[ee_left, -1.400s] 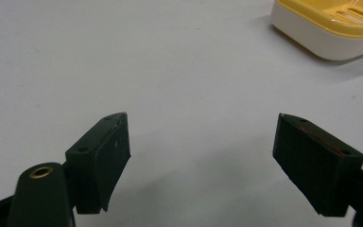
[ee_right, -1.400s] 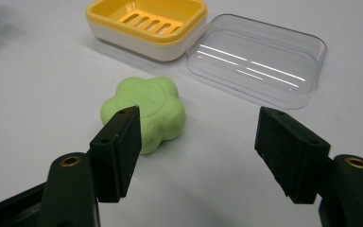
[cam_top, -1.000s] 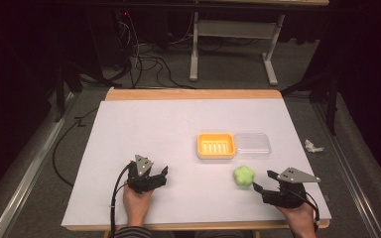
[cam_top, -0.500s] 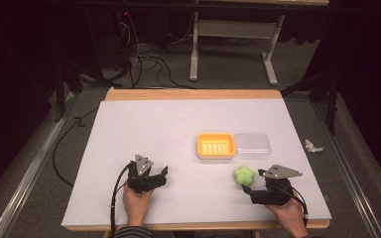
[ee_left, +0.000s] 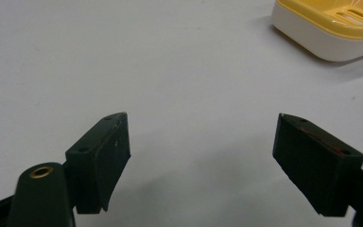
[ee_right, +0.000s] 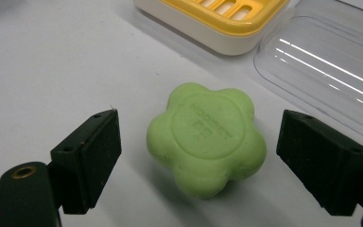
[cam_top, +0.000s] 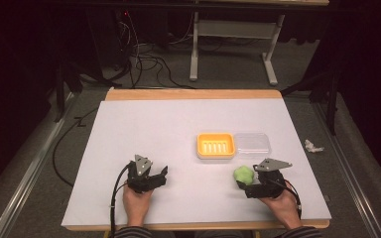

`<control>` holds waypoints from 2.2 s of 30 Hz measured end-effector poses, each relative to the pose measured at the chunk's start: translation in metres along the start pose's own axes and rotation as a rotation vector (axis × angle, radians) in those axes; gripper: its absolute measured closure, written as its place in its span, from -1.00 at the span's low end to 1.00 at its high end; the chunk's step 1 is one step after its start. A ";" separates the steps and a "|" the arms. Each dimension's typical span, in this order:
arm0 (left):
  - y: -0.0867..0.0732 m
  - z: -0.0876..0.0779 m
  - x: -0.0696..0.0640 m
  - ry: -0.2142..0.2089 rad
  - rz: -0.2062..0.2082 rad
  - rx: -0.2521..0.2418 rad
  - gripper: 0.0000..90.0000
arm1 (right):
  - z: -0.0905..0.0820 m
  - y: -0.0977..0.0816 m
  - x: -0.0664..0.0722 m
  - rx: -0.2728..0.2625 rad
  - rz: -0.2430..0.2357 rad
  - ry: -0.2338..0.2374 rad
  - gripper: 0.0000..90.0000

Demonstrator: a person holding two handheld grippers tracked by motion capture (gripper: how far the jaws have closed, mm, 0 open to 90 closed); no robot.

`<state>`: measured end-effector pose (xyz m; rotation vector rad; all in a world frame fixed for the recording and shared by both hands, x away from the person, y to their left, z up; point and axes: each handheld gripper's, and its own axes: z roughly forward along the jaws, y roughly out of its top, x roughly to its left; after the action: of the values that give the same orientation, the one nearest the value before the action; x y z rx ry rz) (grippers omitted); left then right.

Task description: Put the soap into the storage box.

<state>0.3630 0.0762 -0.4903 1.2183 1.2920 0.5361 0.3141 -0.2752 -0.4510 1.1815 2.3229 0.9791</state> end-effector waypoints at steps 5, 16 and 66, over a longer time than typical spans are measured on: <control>0.000 0.000 0.000 0.000 -0.004 -0.002 -0.55 | 0.004 0.003 -0.004 0.017 0.004 0.008 -0.66; 0.000 -0.001 -0.001 -0.012 0.002 -0.007 -0.56 | 0.019 0.006 -0.004 0.080 -0.041 0.054 -0.68; -0.002 0.001 -0.002 -0.005 0.012 0.021 -0.55 | 0.019 0.003 -0.016 0.025 -0.016 0.049 -0.40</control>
<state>0.3626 0.0741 -0.4911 1.2445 1.2898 0.5292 0.3360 -0.2789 -0.4621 1.1591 2.3853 0.9871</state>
